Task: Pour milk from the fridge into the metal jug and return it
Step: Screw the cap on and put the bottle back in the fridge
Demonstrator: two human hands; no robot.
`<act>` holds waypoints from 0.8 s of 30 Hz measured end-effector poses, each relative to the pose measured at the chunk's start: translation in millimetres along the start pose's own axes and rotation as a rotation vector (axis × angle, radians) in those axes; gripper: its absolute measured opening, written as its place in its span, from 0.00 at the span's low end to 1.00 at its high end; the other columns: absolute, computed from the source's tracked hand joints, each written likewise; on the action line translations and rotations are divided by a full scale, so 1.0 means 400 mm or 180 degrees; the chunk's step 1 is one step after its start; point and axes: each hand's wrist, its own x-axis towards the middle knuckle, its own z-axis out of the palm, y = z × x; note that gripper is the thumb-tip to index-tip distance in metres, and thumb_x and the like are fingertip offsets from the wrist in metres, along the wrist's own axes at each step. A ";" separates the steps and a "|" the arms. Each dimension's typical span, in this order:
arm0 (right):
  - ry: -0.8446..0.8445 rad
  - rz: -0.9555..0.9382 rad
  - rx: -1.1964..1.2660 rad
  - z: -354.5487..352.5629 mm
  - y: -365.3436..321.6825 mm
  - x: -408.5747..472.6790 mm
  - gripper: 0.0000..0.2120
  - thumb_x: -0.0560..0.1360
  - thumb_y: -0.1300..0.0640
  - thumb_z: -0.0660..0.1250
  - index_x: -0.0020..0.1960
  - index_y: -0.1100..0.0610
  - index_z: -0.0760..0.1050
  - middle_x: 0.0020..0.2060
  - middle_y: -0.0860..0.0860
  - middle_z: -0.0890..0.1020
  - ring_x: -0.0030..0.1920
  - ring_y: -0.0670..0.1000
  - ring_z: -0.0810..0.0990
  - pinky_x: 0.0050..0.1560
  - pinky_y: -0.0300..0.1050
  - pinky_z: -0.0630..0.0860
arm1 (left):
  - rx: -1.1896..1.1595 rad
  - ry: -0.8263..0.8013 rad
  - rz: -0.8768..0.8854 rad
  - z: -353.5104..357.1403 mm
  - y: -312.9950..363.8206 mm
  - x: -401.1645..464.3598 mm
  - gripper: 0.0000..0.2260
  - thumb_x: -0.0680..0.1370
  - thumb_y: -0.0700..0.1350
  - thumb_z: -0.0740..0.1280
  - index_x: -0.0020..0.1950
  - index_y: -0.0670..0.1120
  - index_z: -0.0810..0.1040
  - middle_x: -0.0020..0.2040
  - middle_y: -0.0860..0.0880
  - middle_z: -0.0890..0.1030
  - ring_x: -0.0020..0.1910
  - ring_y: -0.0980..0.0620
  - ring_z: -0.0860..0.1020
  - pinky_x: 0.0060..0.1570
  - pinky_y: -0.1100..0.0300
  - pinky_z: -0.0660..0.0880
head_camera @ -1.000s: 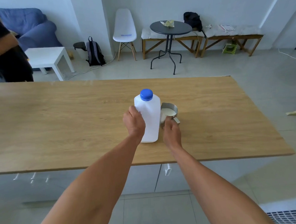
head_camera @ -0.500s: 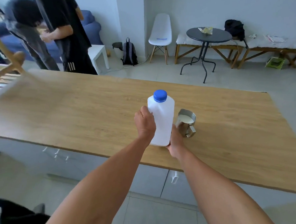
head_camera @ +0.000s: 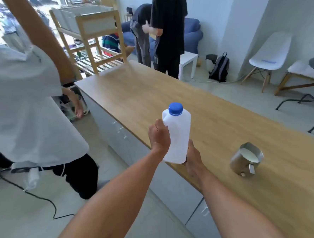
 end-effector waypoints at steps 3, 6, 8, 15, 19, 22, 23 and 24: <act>-0.0323 0.0083 -0.0172 0.100 0.002 -0.007 0.20 0.74 0.41 0.64 0.52 0.58 0.78 0.42 0.50 0.82 0.41 0.53 0.78 0.43 0.51 0.74 | -0.0005 0.0362 0.0070 -0.104 0.016 0.016 0.13 0.71 0.50 0.53 0.27 0.49 0.60 0.29 0.47 0.66 0.33 0.48 0.63 0.34 0.56 0.60; -0.0614 0.0107 -0.0271 0.217 0.019 -0.035 0.17 0.78 0.41 0.60 0.50 0.53 0.79 0.42 0.51 0.82 0.40 0.53 0.76 0.40 0.49 0.71 | -0.0026 0.0705 0.0190 -0.230 0.032 0.024 0.14 0.72 0.51 0.53 0.27 0.47 0.62 0.28 0.46 0.67 0.31 0.48 0.64 0.34 0.54 0.62; -0.0796 0.0106 -0.0305 0.302 0.035 -0.059 0.20 0.78 0.40 0.59 0.54 0.52 0.82 0.46 0.51 0.85 0.42 0.53 0.80 0.42 0.50 0.74 | 0.0011 0.0917 0.0261 -0.322 0.035 0.029 0.15 0.73 0.50 0.53 0.28 0.47 0.62 0.27 0.47 0.67 0.31 0.48 0.64 0.35 0.53 0.63; -0.1330 0.0157 -0.0499 0.631 0.126 -0.208 0.24 0.81 0.35 0.60 0.61 0.51 0.82 0.54 0.53 0.88 0.55 0.57 0.87 0.57 0.58 0.84 | -0.0071 0.1486 0.0352 -0.699 0.045 0.012 0.14 0.68 0.54 0.54 0.24 0.51 0.65 0.27 0.49 0.66 0.35 0.45 0.63 0.37 0.46 0.63; -0.1699 0.0167 -0.0676 0.819 0.187 -0.329 0.20 0.81 0.38 0.62 0.59 0.51 0.82 0.53 0.53 0.87 0.53 0.56 0.86 0.54 0.56 0.83 | -0.0118 0.1885 0.0395 -0.917 0.059 -0.041 0.17 0.72 0.53 0.55 0.24 0.52 0.70 0.27 0.50 0.70 0.33 0.46 0.68 0.38 0.47 0.66; -0.2001 0.0250 -0.0727 0.953 0.250 -0.420 0.20 0.81 0.40 0.64 0.58 0.55 0.83 0.51 0.54 0.89 0.48 0.54 0.86 0.51 0.52 0.81 | -0.0016 0.2215 0.0348 -1.074 0.065 -0.097 0.20 0.73 0.53 0.54 0.21 0.51 0.67 0.23 0.54 0.69 0.31 0.48 0.66 0.36 0.49 0.66; -0.2092 0.0289 -0.0781 0.995 0.273 -0.454 0.21 0.81 0.40 0.64 0.56 0.55 0.83 0.49 0.53 0.89 0.46 0.54 0.86 0.50 0.52 0.80 | -0.0002 0.2354 0.0341 -1.127 0.064 -0.115 0.20 0.73 0.52 0.54 0.20 0.51 0.67 0.23 0.54 0.68 0.30 0.47 0.67 0.36 0.49 0.66; -0.2167 0.0341 -0.0849 1.036 0.295 -0.487 0.21 0.80 0.38 0.64 0.55 0.55 0.84 0.46 0.52 0.89 0.45 0.54 0.85 0.48 0.51 0.79 | 0.0008 0.2488 0.0373 -1.178 0.067 -0.139 0.20 0.72 0.51 0.54 0.20 0.51 0.68 0.22 0.54 0.69 0.30 0.47 0.67 0.35 0.49 0.66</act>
